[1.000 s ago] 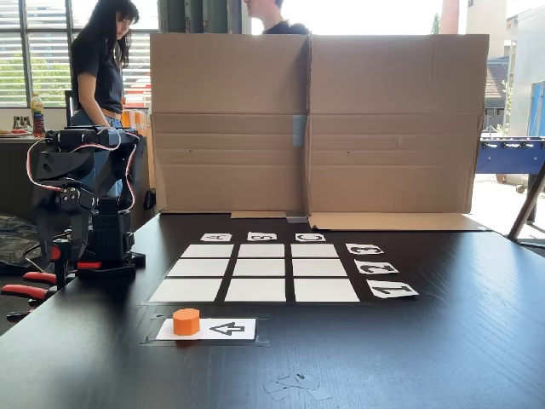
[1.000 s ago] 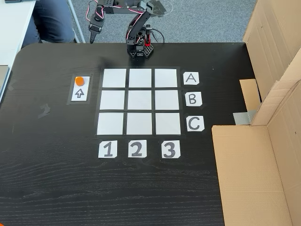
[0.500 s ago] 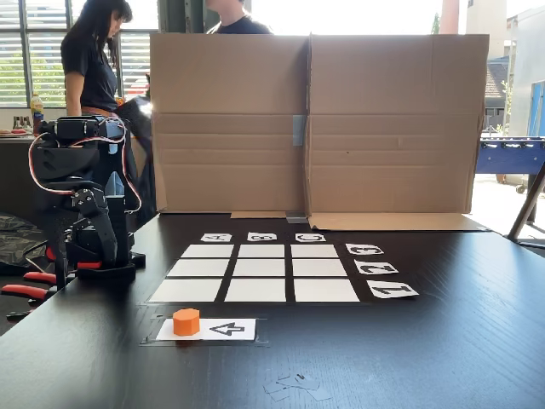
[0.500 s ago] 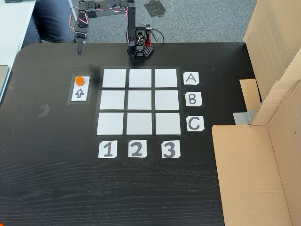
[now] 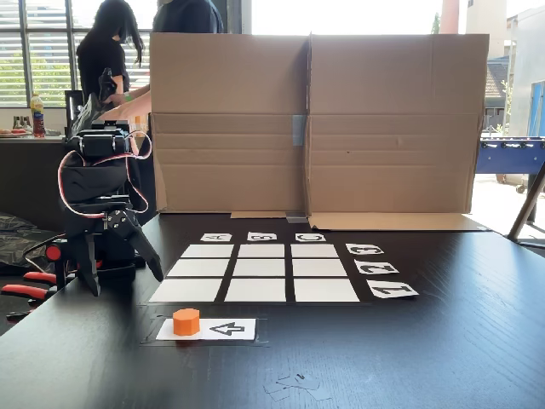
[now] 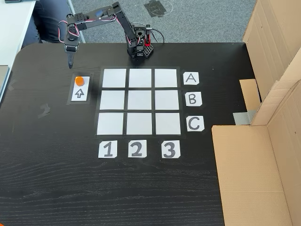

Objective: Pick up the round, orange token and place it in the grid on square A1.

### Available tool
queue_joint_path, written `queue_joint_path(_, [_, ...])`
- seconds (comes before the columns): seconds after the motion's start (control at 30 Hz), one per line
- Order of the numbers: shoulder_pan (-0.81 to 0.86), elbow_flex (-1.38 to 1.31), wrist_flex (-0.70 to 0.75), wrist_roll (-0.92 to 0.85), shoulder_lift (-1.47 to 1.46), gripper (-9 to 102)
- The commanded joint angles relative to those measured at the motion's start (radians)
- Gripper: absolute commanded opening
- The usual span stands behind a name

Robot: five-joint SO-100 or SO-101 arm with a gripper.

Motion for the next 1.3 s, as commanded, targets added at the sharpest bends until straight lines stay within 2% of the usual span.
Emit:
queue_joint_path(0.0, [-0.032, -0.061, 0.002, 0.012, -0.023, 38])
queue_joint_path(0.6, [-0.163, -0.114, -0.005, 0.054, -0.146, 39])
queue_joint_path(1.27, [-0.215, -0.114, -0.032, 0.071, -0.195, 38])
